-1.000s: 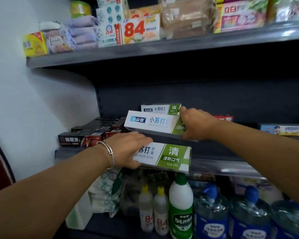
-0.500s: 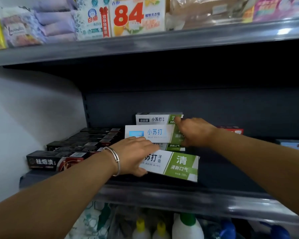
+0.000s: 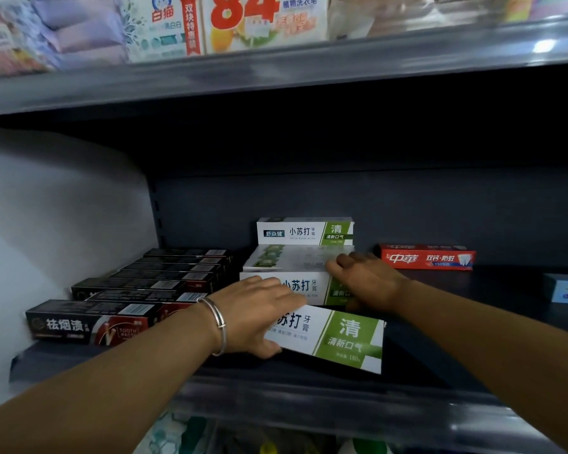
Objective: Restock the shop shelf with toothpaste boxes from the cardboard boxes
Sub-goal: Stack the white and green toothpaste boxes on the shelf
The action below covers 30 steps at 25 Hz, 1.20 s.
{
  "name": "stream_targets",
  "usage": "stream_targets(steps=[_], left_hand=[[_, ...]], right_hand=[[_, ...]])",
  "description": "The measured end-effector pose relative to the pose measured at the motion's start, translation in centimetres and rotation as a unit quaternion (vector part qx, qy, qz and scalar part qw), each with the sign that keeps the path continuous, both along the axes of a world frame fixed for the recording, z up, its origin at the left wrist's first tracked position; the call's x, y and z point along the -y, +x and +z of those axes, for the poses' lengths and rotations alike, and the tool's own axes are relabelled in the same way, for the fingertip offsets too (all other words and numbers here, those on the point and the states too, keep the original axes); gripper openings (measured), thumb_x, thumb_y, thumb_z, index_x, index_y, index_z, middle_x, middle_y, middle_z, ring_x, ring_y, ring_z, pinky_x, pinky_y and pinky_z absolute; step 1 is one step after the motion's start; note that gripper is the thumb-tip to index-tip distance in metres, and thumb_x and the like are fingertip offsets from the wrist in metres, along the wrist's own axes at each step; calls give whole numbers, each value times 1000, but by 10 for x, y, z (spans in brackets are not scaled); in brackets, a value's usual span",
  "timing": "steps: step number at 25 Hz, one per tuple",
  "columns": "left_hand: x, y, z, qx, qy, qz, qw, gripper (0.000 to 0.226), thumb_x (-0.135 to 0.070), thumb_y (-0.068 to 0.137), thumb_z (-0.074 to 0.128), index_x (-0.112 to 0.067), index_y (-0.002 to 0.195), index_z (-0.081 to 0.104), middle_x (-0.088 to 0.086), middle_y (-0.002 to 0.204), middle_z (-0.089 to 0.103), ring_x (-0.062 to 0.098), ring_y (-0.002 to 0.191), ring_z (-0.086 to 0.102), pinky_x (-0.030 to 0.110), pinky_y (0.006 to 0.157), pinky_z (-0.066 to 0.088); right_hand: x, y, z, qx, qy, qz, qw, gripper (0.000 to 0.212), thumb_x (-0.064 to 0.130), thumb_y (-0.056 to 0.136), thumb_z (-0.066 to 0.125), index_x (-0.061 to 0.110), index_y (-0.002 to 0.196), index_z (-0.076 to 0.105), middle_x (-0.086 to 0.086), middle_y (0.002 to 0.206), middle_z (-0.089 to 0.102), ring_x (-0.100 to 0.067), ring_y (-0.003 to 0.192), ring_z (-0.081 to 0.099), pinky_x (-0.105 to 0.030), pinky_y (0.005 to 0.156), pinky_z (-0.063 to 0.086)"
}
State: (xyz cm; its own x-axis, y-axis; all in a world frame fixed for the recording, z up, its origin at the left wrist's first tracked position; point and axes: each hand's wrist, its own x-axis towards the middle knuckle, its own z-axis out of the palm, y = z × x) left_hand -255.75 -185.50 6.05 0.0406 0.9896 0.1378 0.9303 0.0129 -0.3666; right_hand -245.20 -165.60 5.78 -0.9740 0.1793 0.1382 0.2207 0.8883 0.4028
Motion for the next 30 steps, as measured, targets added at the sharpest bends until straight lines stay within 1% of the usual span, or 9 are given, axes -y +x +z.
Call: stream_targets(steps=[2, 5, 9, 16, 19, 26, 27, 28, 30], left_hand=[[-1, -2, -1, 5, -2, 1, 1000, 68, -44, 82, 59, -23, 139, 29, -6, 137, 42, 13, 123, 37, 31, 107, 31], [-1, -3, -2, 5, -4, 0, 1000, 67, -44, 83, 58, -24, 139, 29, -6, 136, 42, 12, 123, 37, 30, 108, 30], [-1, -2, -3, 14, 0, 0, 1000, 65, -43, 82, 59, -24, 138, 30, -6, 133, 43, 12, 121, 38, 29, 107, 31], [-1, -3, -2, 16, 5, -6, 1000, 63, -41, 82, 59, -24, 136, 31, -6, 133, 43, 12, 119, 38, 29, 106, 32], [-2, -3, -3, 18, 2, -5, 1000, 63, -41, 82, 60, -24, 136, 32, -6, 132, 44, 12, 118, 38, 28, 105, 33], [-3, -4, -4, 20, 2, 3, 1000, 63, -42, 82, 59, -24, 136, 32, -6, 131, 45, 12, 118, 39, 29, 105, 34], [-3, -4, -4, 20, 3, 8, 1000, 64, -43, 82, 59, -24, 137, 31, -6, 132, 44, 12, 119, 39, 28, 106, 33], [-3, -4, -3, 18, 5, 13, 1000, 65, -43, 82, 59, -24, 138, 31, -6, 134, 43, 12, 120, 38, 27, 107, 32], [-3, -3, -2, 10, 15, 25, 1000, 67, -44, 82, 59, -24, 139, 29, -6, 135, 43, 13, 122, 38, 26, 107, 30]], right_hand=[[-6, -2, -4, 2, 16, 15, 1000, 77, 37, 85, 63, 18, 146, 20, -11, 144, 34, -27, 132, 33, -41, 110, 32], [-7, -3, -8, 4, 19, 32, 999, 72, 39, 91, 54, 23, 150, 16, -8, 147, 31, -25, 135, 27, -39, 112, 29], [-8, -6, -10, 4, 13, 31, 999, 66, 44, 95, 45, 24, 150, 15, -2, 151, 30, -22, 136, 24, -39, 111, 29], [-10, -19, -8, 14, 18, 3, 1000, 57, 42, 98, 38, 24, 149, 19, -6, 147, 39, -26, 129, 40, -40, 105, 36], [-11, -24, -8, 15, 25, -5, 1000, 58, 45, 97, 39, 25, 148, 20, -7, 142, 44, -26, 126, 43, -39, 102, 39], [-6, -25, -6, 17, 1, -30, 999, 56, 45, 96, 42, 25, 146, 28, -10, 138, 48, -27, 124, 44, -40, 103, 40], [-4, -23, -3, 14, -15, -28, 999, 55, 47, 96, 40, 25, 145, 30, -11, 139, 48, -27, 125, 44, -40, 104, 39], [1, -21, 3, -10, -64, -22, 998, 53, 47, 97, 38, 23, 143, 35, -11, 138, 48, -27, 123, 45, -40, 104, 39], [13, -15, 19, -62, -249, -18, 966, 49, 47, 97, 36, 16, 133, 51, -9, 133, 53, -24, 119, 50, -36, 103, 41]])
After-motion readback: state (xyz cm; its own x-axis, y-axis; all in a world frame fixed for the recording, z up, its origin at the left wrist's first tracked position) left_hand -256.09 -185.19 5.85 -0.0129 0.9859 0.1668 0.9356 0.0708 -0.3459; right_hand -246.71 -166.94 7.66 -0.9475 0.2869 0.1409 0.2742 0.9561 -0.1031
